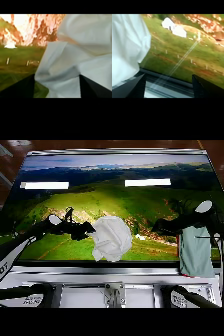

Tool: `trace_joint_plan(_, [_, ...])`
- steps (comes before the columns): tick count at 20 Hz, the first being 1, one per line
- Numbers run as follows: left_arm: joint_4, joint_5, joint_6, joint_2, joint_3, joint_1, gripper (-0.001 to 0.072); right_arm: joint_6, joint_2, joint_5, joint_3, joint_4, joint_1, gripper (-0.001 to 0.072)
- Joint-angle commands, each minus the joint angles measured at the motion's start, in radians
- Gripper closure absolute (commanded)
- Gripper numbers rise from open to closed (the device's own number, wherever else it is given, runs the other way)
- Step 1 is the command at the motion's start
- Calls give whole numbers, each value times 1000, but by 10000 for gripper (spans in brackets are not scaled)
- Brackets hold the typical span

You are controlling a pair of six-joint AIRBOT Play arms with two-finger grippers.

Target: Fold the shirts.

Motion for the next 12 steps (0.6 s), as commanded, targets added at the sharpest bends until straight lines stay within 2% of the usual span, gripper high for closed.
trace_joint_plan(1, [-39, 48, 11, -20, 1, 0, 541, -22, 0, -32, -7, 91, 92, 15])
trace_joint_plan(2, [-43, 51, 11, -20, 10, -1, 662, -22, -3, -61, -7, 88, 143, 15])
trace_joint_plan(7, [-43, 0, 41, -10, 76, -1, 668, -6, -85, -199, -7, 101, 368, 15])
trace_joint_plan(12, [-43, -21, 56, 7, 100, -1, 668, 20, -190, -214, -7, 103, 482, 25])
